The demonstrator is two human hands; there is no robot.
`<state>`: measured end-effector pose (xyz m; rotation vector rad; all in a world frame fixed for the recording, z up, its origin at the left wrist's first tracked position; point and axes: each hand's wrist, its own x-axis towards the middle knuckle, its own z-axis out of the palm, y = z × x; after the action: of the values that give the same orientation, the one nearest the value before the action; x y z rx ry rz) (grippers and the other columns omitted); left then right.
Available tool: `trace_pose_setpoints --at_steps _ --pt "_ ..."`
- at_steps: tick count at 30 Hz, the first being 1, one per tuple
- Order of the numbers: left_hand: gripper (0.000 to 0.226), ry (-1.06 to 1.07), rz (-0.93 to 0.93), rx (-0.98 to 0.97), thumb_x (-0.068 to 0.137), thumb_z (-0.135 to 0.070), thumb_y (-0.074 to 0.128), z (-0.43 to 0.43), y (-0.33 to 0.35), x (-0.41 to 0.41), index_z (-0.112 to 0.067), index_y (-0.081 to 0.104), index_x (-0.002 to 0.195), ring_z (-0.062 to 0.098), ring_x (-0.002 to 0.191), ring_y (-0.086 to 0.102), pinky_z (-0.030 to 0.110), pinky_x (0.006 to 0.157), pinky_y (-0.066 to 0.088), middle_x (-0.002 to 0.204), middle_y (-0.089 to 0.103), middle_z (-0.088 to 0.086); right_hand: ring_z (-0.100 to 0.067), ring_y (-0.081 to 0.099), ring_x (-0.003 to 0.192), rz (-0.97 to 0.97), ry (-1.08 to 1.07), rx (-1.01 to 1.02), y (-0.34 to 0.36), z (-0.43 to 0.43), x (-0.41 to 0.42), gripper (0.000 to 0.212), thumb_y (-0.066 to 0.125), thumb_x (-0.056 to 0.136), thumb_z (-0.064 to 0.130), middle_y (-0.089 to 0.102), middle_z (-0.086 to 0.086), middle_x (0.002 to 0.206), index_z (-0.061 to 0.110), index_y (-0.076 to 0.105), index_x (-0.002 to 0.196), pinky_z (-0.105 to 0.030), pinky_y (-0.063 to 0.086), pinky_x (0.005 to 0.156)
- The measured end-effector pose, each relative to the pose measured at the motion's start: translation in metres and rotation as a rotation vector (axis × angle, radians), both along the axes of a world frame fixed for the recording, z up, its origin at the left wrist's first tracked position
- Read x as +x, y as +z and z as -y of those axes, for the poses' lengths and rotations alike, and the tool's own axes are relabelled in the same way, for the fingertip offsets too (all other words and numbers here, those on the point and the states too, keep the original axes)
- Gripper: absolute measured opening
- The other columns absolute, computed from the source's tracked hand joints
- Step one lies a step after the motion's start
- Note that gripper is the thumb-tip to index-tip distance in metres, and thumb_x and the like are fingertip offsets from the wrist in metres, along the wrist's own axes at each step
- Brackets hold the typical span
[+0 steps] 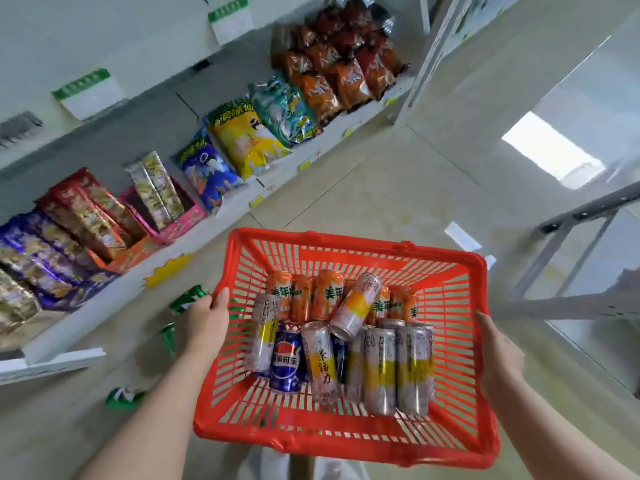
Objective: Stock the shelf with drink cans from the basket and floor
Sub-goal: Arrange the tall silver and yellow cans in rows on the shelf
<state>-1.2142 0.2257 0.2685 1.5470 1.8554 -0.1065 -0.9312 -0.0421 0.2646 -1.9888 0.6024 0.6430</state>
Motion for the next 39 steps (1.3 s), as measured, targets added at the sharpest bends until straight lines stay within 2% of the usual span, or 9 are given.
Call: trace_pose_setpoints --at_steps 2,5,10,13,20,28,31,36,39 --pt "0.048 -0.017 0.008 0.021 0.098 -0.042 0.040 -0.004 -0.035 0.020 -0.003 0.067 0.101 0.036 0.092 0.061 0.038 0.080 0.047 0.105 0.068 0.021 -0.025 0.063 0.063 -0.005 -0.036 0.005 -0.029 0.000 0.020 0.032 0.076 0.074 0.040 0.068 -0.003 0.054 0.009 0.068 0.076 -0.043 0.056 0.077" --pt "0.045 -0.013 0.039 0.005 0.099 -0.037 0.041 -0.011 -0.078 0.050 0.000 0.067 0.103 0.037 0.099 0.061 0.031 0.074 0.037 0.105 0.067 0.020 -0.026 0.066 0.065 -0.009 -0.070 0.034 -0.076 -0.002 0.045 0.035 0.078 0.070 0.042 0.070 -0.003 0.055 0.009 0.068 0.075 -0.046 0.057 0.079" --pt "0.052 -0.096 -0.014 0.042 0.097 -0.049 0.039 -0.038 -0.158 0.087 -0.007 0.067 0.107 0.038 0.101 0.060 0.037 0.081 0.045 0.110 0.067 0.021 -0.007 0.061 0.039 0.005 -0.115 0.068 -0.150 -0.018 0.079 0.030 0.077 0.073 0.038 0.065 0.006 0.046 0.010 0.068 0.076 -0.028 0.053 0.057" --pt "0.053 -0.109 -0.024 0.060 0.096 -0.051 0.038 -0.051 -0.195 0.103 -0.008 0.067 0.109 0.039 0.102 0.059 0.040 0.087 0.046 0.112 0.066 0.021 -0.005 0.060 0.038 0.012 -0.139 0.063 -0.186 -0.027 0.090 0.029 0.077 0.074 0.037 0.065 0.008 0.045 0.010 0.068 0.074 -0.030 0.054 0.060" --pt "0.057 -0.213 -0.086 0.100 0.096 -0.052 0.035 -0.085 -0.262 0.137 -0.007 0.067 0.110 0.040 0.107 0.058 0.040 0.091 0.044 0.116 0.064 0.024 -0.006 0.054 0.031 -0.005 -0.179 0.062 -0.251 -0.047 0.107 0.030 0.078 0.073 0.039 0.058 0.007 0.037 0.013 0.062 0.069 -0.019 0.046 0.038" --pt "0.057 -0.227 -0.101 0.138 0.095 -0.053 0.037 -0.102 -0.308 0.141 -0.007 0.068 0.109 0.040 0.106 0.058 0.040 0.091 0.045 0.114 0.065 0.023 -0.007 0.060 0.036 -0.006 -0.147 0.017 -0.290 -0.062 0.107 0.035 0.079 0.072 0.043 0.065 0.005 0.048 0.014 0.060 0.069 -0.030 0.054 0.060" --pt "0.058 -0.259 -0.118 0.136 0.096 -0.052 0.035 -0.105 -0.312 0.140 -0.005 0.068 0.106 0.040 0.103 0.059 0.040 0.088 0.045 0.111 0.065 0.024 -0.011 0.061 0.047 -0.012 -0.104 -0.059 -0.294 -0.066 0.106 0.037 0.076 0.075 0.048 0.063 0.002 0.065 0.016 0.058 0.068 -0.030 0.051 0.061" --pt "0.063 -0.326 -0.195 0.089 0.099 -0.050 0.030 -0.107 -0.309 0.143 0.002 0.062 0.113 0.043 0.107 0.056 0.042 0.090 0.043 0.116 0.062 0.028 -0.019 0.060 0.061 -0.068 0.032 -0.207 -0.288 -0.066 0.110 0.045 0.069 0.080 0.055 0.062 -0.002 0.073 0.012 0.058 0.077 -0.035 0.050 0.074" --pt "0.056 -0.336 -0.234 0.273 0.095 -0.049 0.042 -0.100 -0.299 0.147 0.000 0.057 0.117 0.043 0.116 0.049 0.045 0.096 0.039 0.123 0.057 0.027 -0.034 0.058 0.106 0.116 0.199 -0.570 -0.282 -0.073 0.110 0.058 0.064 0.080 0.059 0.061 -0.016 0.114 0.009 0.058 0.110 -0.044 0.042 0.095"
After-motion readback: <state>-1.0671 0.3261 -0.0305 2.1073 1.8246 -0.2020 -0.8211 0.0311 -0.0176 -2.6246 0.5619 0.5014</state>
